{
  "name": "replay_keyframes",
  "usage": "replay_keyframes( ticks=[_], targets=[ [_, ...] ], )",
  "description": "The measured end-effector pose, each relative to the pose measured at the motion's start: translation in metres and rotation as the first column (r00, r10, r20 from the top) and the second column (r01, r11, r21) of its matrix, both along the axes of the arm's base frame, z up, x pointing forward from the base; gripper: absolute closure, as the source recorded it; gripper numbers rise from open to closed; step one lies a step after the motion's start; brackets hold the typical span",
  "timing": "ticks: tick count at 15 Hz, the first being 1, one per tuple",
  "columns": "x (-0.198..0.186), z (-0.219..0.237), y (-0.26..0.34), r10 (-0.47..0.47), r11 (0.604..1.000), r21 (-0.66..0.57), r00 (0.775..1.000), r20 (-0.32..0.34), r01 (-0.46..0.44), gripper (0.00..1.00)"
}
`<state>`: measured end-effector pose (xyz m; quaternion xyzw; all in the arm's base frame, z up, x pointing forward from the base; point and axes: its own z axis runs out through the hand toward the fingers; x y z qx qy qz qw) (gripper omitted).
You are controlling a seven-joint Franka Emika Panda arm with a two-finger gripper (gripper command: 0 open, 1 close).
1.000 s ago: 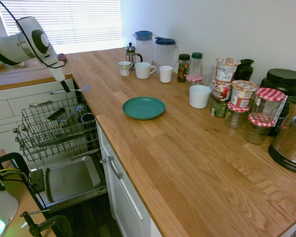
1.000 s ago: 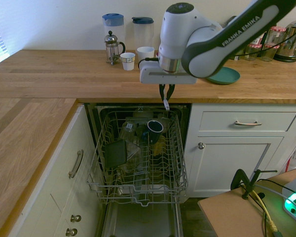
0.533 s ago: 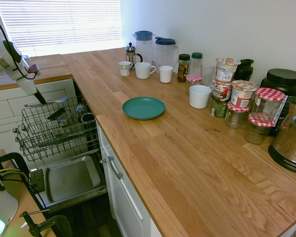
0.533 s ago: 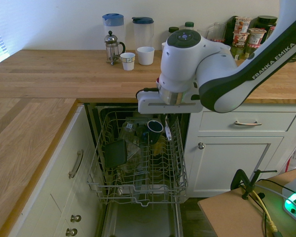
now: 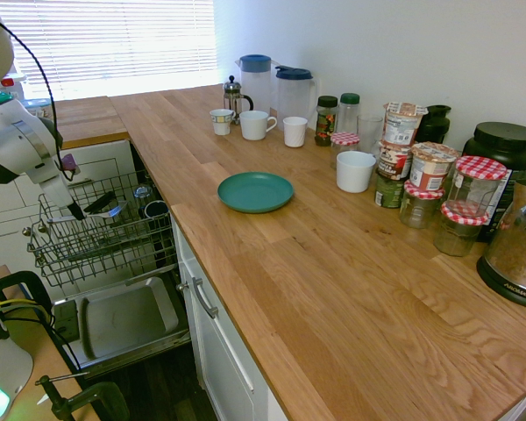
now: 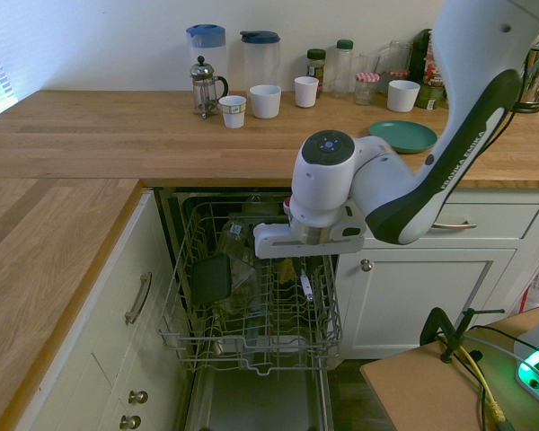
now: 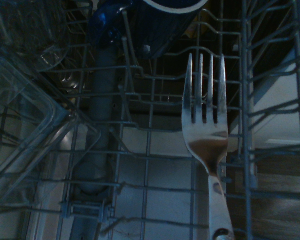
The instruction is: Put the fork in the dishwasher
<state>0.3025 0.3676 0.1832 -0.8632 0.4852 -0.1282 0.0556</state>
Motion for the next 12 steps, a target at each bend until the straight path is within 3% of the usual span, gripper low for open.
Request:
replay_keyframes(
  ticks=[7, 8, 12],
  targets=[
    [0.028, -0.050, 0.016, -0.002, 1.000, -0.022, 1.000, -0.030, 0.001, 1.00],
    [0.031, -0.054, 0.014, -0.007, 1.000, -0.026, 1.000, -0.030, 0.006, 0.00],
    [0.030, -0.062, 0.014, -0.001, 1.000, -0.030, 0.999, -0.032, 0.000, 0.00]
  ],
)
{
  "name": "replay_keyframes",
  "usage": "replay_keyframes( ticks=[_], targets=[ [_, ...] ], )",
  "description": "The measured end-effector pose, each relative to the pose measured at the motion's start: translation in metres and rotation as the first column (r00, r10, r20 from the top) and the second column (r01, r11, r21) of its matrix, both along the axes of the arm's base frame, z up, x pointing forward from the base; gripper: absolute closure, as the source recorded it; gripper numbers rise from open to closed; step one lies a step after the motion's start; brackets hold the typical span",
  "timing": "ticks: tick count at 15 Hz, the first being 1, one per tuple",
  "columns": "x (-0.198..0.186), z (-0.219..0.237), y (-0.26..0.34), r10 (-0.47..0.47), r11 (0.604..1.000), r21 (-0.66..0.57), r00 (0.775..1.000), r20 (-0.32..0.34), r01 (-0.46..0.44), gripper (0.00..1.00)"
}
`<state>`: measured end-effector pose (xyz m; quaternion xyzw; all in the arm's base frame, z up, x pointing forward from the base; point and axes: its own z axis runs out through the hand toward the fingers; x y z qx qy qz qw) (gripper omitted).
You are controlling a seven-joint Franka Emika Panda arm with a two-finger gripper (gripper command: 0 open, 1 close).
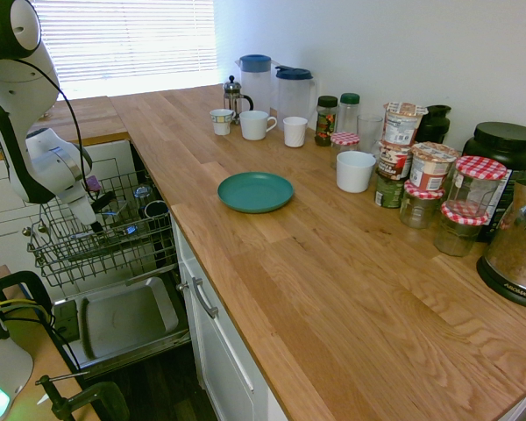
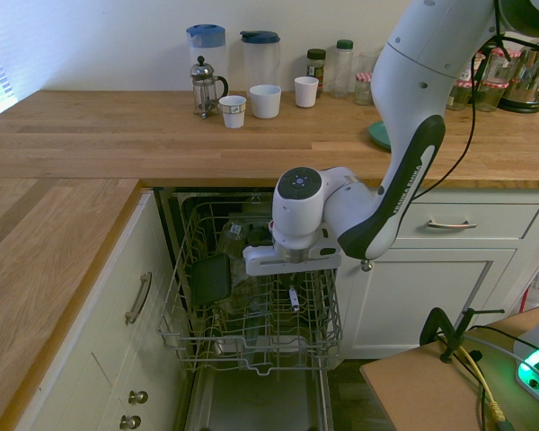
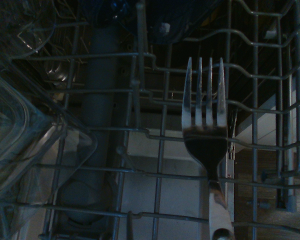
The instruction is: Put the fork in the dishwasher
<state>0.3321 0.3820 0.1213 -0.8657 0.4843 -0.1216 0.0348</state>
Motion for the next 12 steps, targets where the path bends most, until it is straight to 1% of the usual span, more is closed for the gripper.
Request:
replay_keyframes(
  ticks=[9, 12],
  targets=[
    [0.002, -0.002, 0.000, -0.001, 1.000, -0.005, 1.000, 0.017, 0.001, 0.00],
    [-0.002, 0.016, 0.000, -0.005, 1.000, 0.006, 0.999, 0.034, 0.005, 0.00]
  ],
)
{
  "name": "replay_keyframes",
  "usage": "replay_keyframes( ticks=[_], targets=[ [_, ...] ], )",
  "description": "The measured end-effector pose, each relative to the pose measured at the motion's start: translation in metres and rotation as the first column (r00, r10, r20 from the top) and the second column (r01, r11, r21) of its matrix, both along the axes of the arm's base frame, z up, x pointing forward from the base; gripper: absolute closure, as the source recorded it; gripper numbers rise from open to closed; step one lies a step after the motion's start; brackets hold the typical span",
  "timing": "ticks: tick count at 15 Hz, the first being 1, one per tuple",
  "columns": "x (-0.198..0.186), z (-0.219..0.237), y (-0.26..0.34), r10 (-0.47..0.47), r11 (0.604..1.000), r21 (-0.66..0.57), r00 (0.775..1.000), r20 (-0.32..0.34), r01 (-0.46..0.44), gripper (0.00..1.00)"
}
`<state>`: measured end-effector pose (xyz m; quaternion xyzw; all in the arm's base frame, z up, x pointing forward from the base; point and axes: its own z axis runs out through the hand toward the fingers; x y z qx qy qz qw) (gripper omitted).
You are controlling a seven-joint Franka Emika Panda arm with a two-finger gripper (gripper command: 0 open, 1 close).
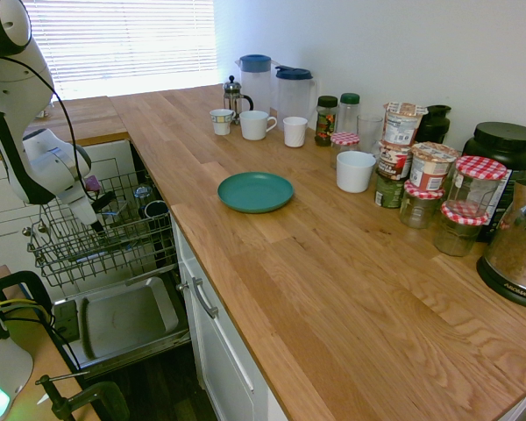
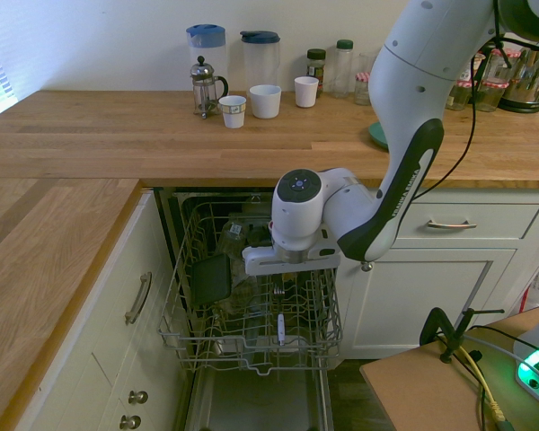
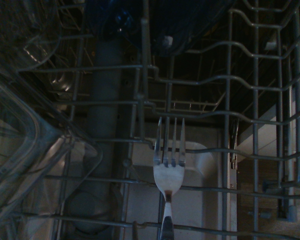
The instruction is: Put the fork in the dishwasher
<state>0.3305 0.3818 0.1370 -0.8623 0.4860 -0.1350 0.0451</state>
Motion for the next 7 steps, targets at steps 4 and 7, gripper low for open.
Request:
replay_keyframes(
  ticks=[4, 7],
  targets=[
    [-0.027, 0.061, -0.006, -0.044, 0.999, -0.012, 0.998, 0.038, 0.045, 0.00],
    [-0.035, 0.111, -0.012, -0.065, 0.998, -0.019, 0.997, 0.043, 0.065, 0.00]
  ],
)
